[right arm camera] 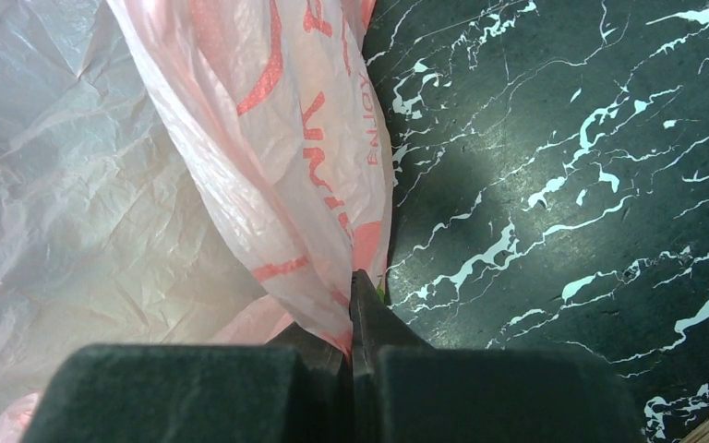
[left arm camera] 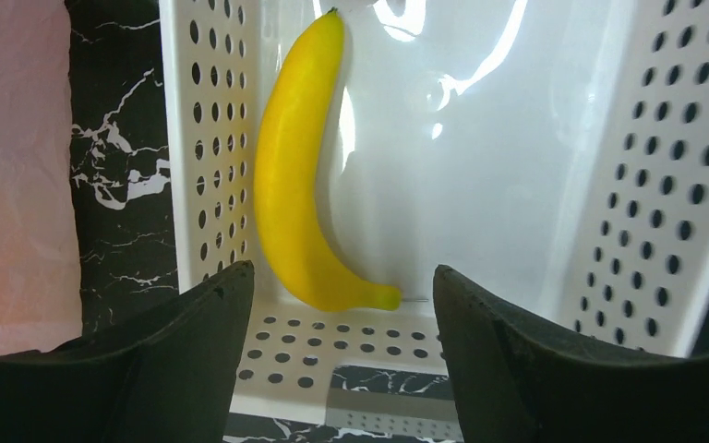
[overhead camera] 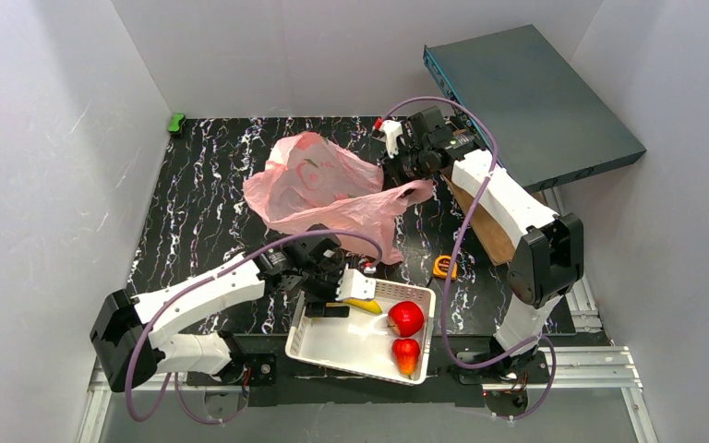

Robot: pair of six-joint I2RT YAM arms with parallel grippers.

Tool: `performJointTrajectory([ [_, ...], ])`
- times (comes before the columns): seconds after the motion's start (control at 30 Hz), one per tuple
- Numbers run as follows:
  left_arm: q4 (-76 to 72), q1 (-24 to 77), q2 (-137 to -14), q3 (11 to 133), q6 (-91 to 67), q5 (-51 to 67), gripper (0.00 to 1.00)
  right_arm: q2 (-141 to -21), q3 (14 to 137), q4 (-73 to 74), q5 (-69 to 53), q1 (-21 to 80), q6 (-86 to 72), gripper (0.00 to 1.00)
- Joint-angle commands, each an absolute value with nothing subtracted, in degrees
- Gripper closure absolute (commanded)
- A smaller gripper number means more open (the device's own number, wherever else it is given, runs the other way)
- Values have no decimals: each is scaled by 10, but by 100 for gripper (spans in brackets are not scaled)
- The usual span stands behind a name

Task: Place the fake fruits into the plastic bag and tie a complex knot

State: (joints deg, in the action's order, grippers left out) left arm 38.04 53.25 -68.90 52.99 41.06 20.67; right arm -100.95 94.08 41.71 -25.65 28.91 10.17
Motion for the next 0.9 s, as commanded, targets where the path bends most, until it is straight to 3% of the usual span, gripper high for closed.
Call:
performJointTrajectory([
  [0.0,292,540,-686,482,444,158,31,-982,944,419,-266,291,120,99],
  [0.53,187,541,-746,376,445,161,35,-929,881,412,-256,319,127,99],
  [0.77,210,543,-749,389,452,187,66,-929,888,420,-242,321,138,99],
  [0.87,227,542,-708,408,443,195,88,-927,892,420,-232,320,143,99],
])
